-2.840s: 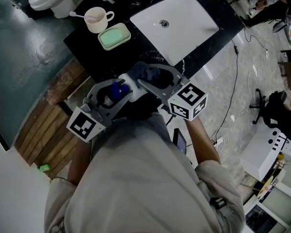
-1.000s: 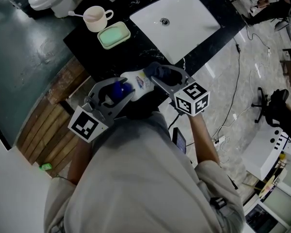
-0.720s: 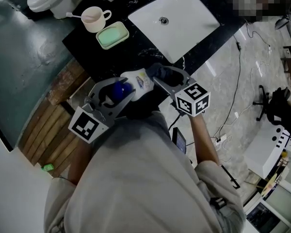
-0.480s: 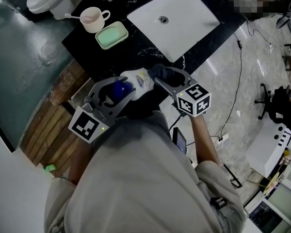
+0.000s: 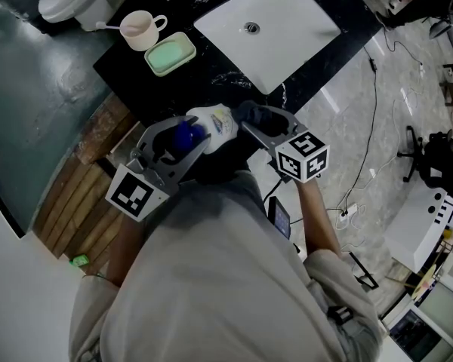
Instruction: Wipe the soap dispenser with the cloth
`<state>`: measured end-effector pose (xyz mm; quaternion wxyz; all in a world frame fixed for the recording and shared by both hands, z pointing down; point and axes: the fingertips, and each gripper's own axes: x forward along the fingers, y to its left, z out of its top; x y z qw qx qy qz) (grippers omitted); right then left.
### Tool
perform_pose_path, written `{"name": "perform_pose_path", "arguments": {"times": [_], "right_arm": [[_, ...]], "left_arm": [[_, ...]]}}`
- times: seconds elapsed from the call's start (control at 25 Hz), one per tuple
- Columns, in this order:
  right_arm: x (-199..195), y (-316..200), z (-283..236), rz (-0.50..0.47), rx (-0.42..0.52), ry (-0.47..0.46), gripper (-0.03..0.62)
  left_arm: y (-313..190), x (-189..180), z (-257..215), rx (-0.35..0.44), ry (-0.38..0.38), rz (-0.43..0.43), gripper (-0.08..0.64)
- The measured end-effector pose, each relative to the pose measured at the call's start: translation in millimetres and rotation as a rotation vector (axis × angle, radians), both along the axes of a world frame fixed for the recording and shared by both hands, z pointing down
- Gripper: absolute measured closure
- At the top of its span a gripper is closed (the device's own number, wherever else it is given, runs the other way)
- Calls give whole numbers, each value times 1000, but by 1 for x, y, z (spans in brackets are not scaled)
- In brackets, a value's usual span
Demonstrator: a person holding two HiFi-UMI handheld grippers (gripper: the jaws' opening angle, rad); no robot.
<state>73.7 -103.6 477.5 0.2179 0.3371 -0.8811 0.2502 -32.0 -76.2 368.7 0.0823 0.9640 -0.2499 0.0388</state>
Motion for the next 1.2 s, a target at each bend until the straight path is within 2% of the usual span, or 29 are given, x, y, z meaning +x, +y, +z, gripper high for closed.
{"name": "perform_pose_path", "arguments": {"times": [0.88,1.2], "right_arm": [[11,27,8,60,-49,7,407],[9,32,2,56,-49,6,405]], "left_arm": [[-4,14,-5,4,25,-2,422],[-8,16,-6,10,26,8,422]]}}
